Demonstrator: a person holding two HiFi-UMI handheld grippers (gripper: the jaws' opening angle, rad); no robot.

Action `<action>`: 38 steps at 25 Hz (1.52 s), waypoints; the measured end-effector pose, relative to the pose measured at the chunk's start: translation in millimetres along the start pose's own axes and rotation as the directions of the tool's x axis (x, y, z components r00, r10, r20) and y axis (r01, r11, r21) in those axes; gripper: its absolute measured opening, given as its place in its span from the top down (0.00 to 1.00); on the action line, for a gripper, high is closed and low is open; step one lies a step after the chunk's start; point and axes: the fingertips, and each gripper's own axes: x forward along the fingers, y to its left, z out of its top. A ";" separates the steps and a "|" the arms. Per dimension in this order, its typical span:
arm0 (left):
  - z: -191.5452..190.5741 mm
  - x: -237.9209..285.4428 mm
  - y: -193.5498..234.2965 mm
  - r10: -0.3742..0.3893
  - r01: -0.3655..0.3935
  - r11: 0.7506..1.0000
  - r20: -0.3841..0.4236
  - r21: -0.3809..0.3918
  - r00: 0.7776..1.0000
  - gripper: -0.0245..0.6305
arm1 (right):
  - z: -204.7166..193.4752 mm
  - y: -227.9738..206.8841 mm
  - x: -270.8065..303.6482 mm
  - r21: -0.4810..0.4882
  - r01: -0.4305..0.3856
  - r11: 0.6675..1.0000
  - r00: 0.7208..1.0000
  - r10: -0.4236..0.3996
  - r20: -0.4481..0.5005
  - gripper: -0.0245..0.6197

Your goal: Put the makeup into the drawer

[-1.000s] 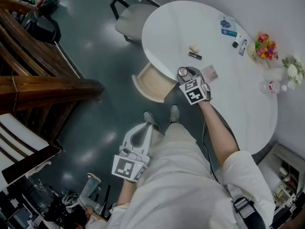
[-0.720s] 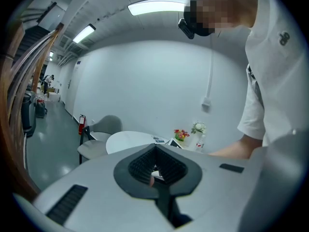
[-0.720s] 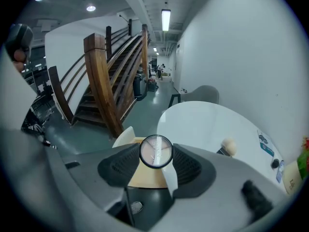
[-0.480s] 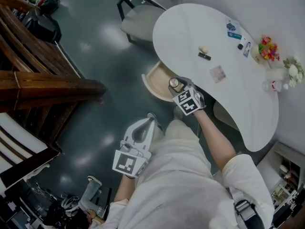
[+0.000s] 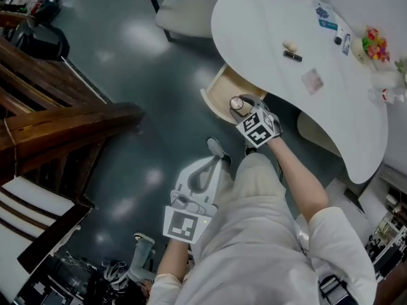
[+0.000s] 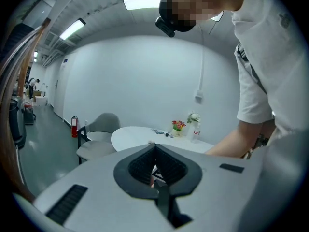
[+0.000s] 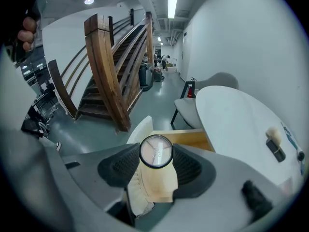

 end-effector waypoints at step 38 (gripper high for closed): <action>-150.5 58.5 59.4 -0.143 0.124 0.987 -0.209 -0.101 0.967 0.95 | -68.5 -6.4 236.0 -0.236 -0.189 0.953 0.970 0.144 -0.195 0.62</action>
